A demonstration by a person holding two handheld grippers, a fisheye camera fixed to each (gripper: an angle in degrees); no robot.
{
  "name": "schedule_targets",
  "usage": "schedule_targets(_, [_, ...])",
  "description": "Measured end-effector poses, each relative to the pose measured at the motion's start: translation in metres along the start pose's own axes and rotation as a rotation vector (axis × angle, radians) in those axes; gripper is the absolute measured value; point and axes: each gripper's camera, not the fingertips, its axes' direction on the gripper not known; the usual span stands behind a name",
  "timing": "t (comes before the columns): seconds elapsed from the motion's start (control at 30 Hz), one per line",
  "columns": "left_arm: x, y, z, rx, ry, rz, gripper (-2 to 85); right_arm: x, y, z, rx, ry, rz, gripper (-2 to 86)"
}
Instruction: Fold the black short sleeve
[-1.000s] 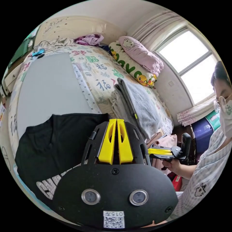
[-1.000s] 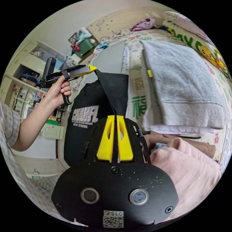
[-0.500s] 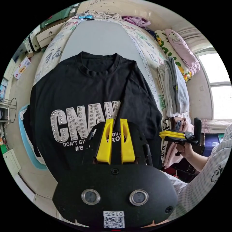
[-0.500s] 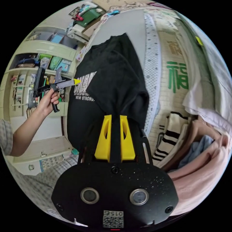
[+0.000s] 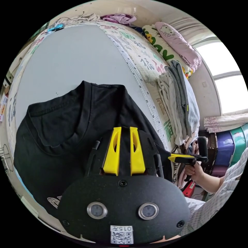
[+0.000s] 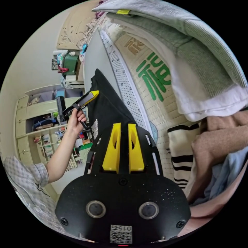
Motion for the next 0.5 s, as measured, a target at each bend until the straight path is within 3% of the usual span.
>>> schedule_targets(0.2, [0.002,-0.027,0.005,-0.007,-0.032,0.082,-0.3,-0.006,-0.008,0.003,0.062,0.052,-0.001,1.0])
schedule_targets(0.5, [-0.021,-0.020,-0.009,0.023,-0.035,0.038,3.1,-0.028,-0.003,0.027,0.046,0.167,-0.108,5.7])
